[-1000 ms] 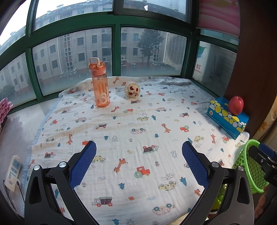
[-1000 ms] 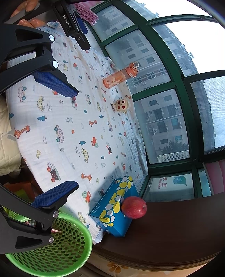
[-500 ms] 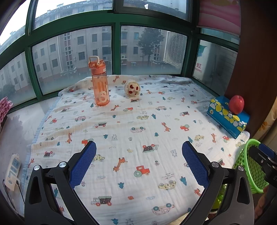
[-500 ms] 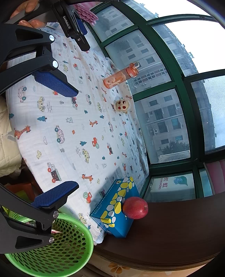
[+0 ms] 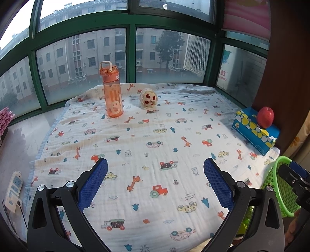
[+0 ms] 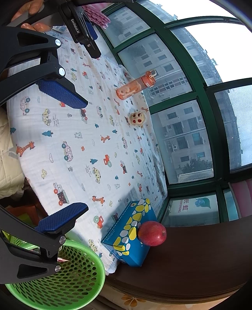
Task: Collect trash
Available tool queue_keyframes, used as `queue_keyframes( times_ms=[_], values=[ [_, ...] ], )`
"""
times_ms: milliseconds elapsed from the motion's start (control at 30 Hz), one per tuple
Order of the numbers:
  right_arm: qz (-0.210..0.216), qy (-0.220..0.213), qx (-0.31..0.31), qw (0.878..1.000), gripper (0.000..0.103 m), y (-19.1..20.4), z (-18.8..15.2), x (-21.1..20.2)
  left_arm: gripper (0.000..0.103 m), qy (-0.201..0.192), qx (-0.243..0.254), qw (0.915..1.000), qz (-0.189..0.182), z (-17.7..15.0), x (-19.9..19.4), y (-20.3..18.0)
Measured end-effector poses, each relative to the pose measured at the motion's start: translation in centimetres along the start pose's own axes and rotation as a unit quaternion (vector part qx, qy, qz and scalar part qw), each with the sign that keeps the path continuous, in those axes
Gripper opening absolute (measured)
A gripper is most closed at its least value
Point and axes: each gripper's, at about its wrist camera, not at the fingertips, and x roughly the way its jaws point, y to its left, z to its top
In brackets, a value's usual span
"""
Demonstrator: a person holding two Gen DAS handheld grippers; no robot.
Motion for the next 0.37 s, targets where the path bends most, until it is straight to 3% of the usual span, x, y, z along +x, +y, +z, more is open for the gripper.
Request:
queue_keyframes(
  times_ms=[367],
  values=[
    [0.0,0.001,0.003,1.0,0.094,0.22,-0.46,0.28,0.098,0.006,-0.003,1.0,-0.001,-0.07,0.19,-0.02]
  ],
)
